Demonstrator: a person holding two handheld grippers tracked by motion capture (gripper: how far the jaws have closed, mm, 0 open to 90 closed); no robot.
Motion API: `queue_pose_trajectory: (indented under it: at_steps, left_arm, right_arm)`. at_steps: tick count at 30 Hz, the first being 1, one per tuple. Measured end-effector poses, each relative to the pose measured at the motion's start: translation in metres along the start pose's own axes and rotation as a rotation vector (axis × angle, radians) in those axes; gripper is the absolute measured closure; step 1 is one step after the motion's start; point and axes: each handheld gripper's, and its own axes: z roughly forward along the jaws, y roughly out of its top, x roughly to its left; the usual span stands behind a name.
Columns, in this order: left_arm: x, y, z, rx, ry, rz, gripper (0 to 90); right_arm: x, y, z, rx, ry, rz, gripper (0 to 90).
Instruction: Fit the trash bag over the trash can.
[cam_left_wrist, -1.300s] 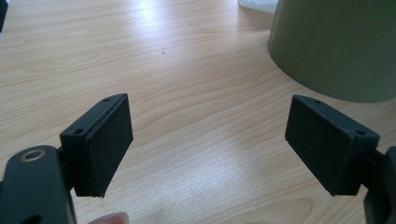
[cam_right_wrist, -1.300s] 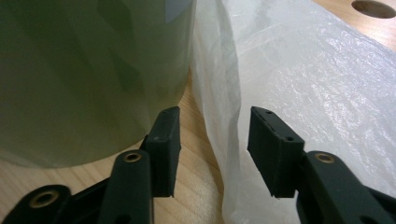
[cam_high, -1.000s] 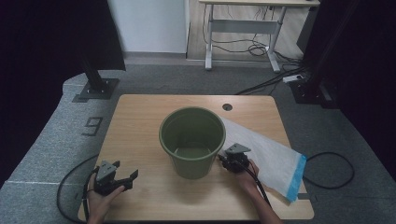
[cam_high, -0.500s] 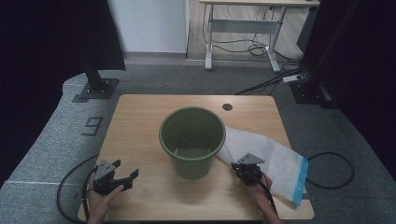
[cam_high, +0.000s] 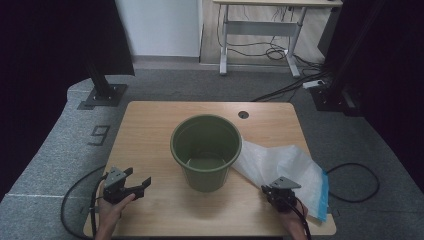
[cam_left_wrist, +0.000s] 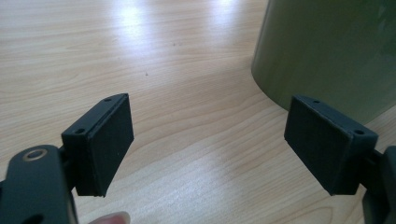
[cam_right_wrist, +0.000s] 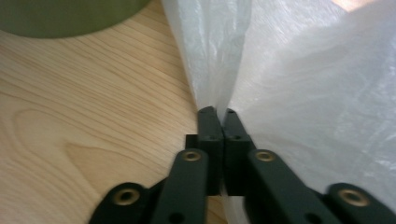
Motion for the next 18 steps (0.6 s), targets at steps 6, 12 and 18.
queue_pose_trajectory:
  at_steps: [6,12,18]
  left_arm:
    - [0.001,0.001,0.001,0.001,-0.001,0.001,15.6]
    - [0.001,0.001,-0.001,-0.001,0.004,-0.001,15.6]
    - [0.001,-0.001,0.0,0.007,0.008,0.001,15.7]
  right_arm:
    - [0.01,0.022,-0.003,-0.048,0.006,-0.034,52.0]
    - [0.007,0.054,0.014,-0.044,0.029,-0.027,35.5]
    - [0.011,0.074,0.037,-0.05,0.028,-0.038,32.5]
